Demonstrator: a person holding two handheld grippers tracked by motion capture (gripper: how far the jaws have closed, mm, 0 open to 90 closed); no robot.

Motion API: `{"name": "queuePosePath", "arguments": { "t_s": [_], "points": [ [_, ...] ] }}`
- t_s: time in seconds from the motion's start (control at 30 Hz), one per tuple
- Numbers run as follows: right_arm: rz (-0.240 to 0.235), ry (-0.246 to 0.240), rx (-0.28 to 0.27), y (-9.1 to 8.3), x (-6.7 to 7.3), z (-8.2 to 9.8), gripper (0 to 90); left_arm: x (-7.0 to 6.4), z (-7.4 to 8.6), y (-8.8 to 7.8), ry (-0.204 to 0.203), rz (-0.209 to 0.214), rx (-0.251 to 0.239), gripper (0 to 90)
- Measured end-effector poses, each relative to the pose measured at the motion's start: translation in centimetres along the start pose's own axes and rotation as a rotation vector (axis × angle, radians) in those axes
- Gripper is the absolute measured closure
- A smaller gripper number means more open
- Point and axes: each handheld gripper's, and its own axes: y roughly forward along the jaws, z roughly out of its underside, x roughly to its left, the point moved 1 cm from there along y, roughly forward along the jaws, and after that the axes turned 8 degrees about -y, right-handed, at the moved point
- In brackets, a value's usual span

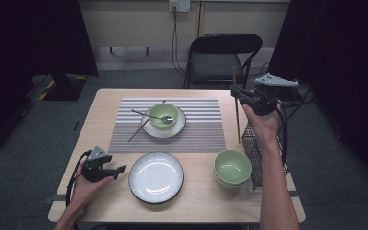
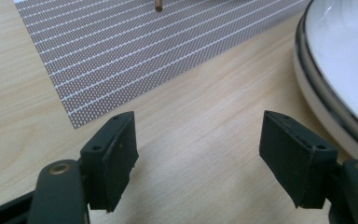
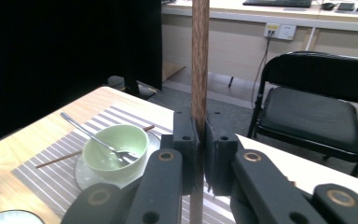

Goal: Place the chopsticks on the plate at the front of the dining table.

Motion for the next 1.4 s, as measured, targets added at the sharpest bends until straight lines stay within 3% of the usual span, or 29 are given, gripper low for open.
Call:
{"name": "queuePosePath", "arguments": {
  "t_s": [0.2, 0.37, 0.7, 1.2, 1.4],
  "points": [
    [-0.04, 0.022, -0.016, 0.3, 0.9, 0.0, 84.6, -0.3, -0.6, -0.7, -0.009, 0.024, -0.03, 28.6],
    [-0.075, 0.019, -0.022, 0.7, 2.1, 0.0, 84.6, -0.8, -1.0, -1.1, 0.007, 0.035, -0.042, 30.4],
    [-0.127, 0.021, -0.032, 1.4, 4.1, -0.2, 84.6, -1.8, -2.3, -1.4, 0.013, 0.1, -0.062, 33.4],
    [-0.201, -0.004, -0.012, 3.1, 7.0, -0.5, 84.6, -5.2, -5.9, -0.5, 0.053, 0.18, -0.119, 33.2],
    [-0.228, -0.002, -0.031, 3.4, 7.9, -0.8, 84.6, -6.3, -7.1, -0.3, 0.073, 0.216, -0.145, 35.8]
  ]
}}
